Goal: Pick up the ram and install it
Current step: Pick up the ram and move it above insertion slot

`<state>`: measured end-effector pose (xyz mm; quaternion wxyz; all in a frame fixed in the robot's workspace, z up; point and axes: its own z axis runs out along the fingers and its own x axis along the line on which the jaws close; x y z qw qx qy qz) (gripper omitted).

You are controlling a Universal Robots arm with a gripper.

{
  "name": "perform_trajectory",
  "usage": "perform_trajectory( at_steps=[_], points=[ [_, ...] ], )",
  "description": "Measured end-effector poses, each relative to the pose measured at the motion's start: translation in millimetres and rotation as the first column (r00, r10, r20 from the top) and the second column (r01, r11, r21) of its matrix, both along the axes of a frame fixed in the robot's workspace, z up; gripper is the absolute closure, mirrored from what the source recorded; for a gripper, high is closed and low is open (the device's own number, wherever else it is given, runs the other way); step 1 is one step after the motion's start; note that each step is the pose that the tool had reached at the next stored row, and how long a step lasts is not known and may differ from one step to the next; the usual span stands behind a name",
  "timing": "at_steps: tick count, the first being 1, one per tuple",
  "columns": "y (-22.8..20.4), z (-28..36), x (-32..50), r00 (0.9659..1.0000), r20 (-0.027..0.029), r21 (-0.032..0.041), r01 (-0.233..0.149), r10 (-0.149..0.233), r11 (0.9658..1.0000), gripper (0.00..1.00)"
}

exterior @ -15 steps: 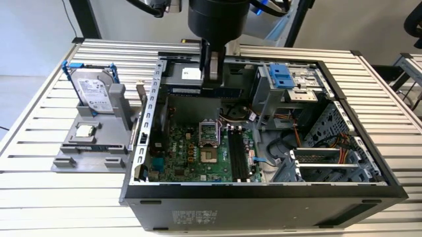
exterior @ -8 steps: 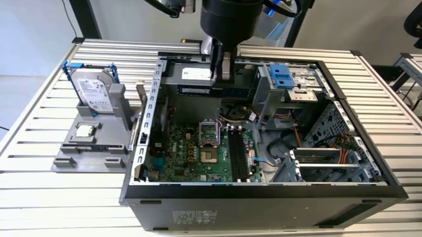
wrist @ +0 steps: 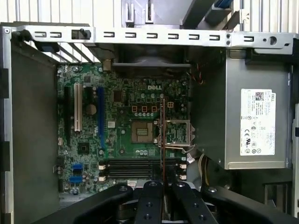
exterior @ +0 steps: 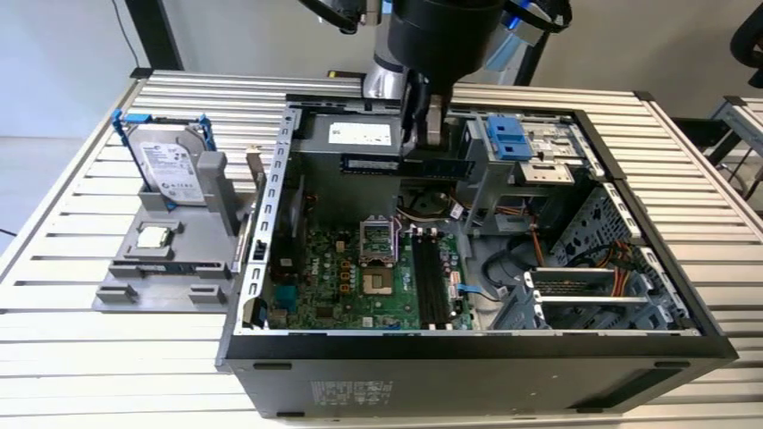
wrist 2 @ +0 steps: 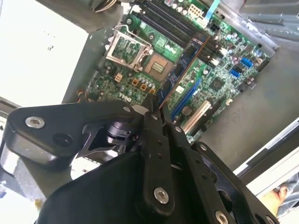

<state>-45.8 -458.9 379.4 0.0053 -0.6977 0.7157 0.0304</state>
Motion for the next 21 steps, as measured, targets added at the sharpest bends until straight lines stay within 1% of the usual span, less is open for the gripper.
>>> perform_trajectory(
  at_steps=[13, 21],
  points=[
    [0.0, 0.0, 27.9, 1.0000, 0.0000, 0.0000, 0.000, 0.000, 1.0000, 1.00],
    [0.0, 0.0, 41.4, 1.0000, 0.0000, -0.0001, 0.000, 0.000, 1.0000, 1.00]
  ],
)
